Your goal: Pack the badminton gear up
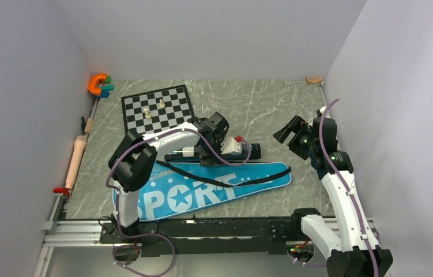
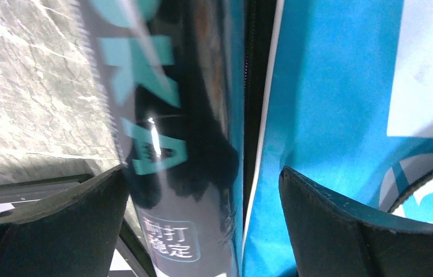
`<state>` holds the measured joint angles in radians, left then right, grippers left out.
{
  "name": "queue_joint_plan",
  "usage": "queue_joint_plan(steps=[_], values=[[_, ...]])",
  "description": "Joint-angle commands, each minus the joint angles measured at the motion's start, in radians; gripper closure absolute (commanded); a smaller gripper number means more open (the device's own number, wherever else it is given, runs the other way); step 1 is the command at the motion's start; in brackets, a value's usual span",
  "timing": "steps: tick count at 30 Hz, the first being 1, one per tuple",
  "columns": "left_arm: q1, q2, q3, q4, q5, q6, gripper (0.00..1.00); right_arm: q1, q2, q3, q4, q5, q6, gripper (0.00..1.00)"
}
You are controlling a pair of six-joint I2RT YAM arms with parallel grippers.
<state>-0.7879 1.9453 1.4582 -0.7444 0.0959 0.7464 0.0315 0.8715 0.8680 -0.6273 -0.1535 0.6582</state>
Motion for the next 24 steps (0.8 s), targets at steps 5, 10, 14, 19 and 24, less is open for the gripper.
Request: queue_joint_plan(steps=[5,10,14,19,24], values=[[-0.013,-0.143,-0.103,0.047,0.004,-0.054,0.01,-0.005,0.011,0.033,0.021,0.026,-0.012,0.12],[-0.012,-0.243,-0.096,0.016,-0.026,-0.102,0.0,-0.005,0.017,0.058,0.01,0.035,-0.016,0.04],[-0.004,-0.33,-0.04,-0.041,-0.093,-0.181,0.01,-0.005,0.031,0.081,0.004,0.045,-0.023,0.0],[0.075,-0.471,0.009,-0.137,-0.033,-0.293,0.01,-0.006,0.048,0.111,0.007,0.077,-0.029,0.0],[0.252,-0.674,-0.035,-0.16,0.104,-0.397,0.01,-0.004,0.076,0.14,-0.008,0.106,-0.034,0.0]])
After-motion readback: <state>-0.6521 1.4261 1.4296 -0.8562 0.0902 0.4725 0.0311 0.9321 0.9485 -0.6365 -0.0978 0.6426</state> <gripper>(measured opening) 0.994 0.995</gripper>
